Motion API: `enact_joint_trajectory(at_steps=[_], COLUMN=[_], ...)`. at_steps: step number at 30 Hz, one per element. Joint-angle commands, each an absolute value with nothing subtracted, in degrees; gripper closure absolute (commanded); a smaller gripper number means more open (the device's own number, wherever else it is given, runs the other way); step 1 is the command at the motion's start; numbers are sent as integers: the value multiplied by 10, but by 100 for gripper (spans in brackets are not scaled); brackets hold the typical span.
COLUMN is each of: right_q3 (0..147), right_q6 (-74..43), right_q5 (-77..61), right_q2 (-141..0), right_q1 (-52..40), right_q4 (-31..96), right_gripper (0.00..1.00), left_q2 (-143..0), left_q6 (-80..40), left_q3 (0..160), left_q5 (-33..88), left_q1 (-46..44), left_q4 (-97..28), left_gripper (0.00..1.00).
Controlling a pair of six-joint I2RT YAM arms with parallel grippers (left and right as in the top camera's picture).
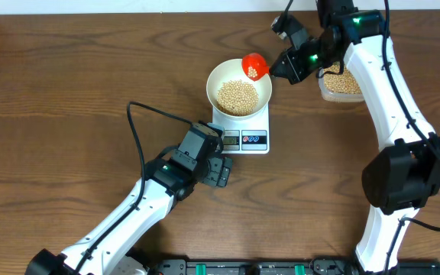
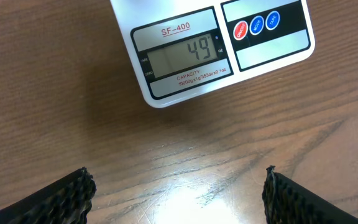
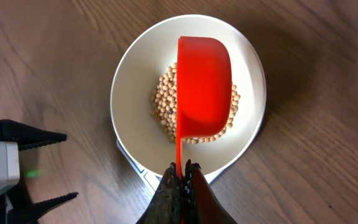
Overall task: Scoop item into bowl and weigh 50g on scale
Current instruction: 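Tilt and shake the red scoop to sprinkle beans into the bowl, then hold the red scoop tilted over the bowl, tapping out a few beans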
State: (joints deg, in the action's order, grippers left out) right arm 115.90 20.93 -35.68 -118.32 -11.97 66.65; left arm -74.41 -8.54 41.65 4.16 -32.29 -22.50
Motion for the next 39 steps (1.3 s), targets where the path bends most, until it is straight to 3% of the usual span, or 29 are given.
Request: enact_joint_trajectory(at_steps=[1,12,30,39], right_q3=[1174,1174,1174,1174], right_q6=[202,208,208,206], right_q5=[-377,-369,-197,-178], right_q2=[-1164,-1164,-1164,-1164], right_q1=[-112,-118,-193,-200], right_q4=[670,671,670,668], right_gripper=[99,99,99,99], left_q2=[-737,-737,-737,-737], left_q6=[-79,-79,-79,-79], left_q3=[416,416,416,416], left_q5=[39,39,39,39], left_q1=[-321,-321,-321,-321], left_q4=[-227,-227,-227,-227], left_gripper=[11,11,11,11])
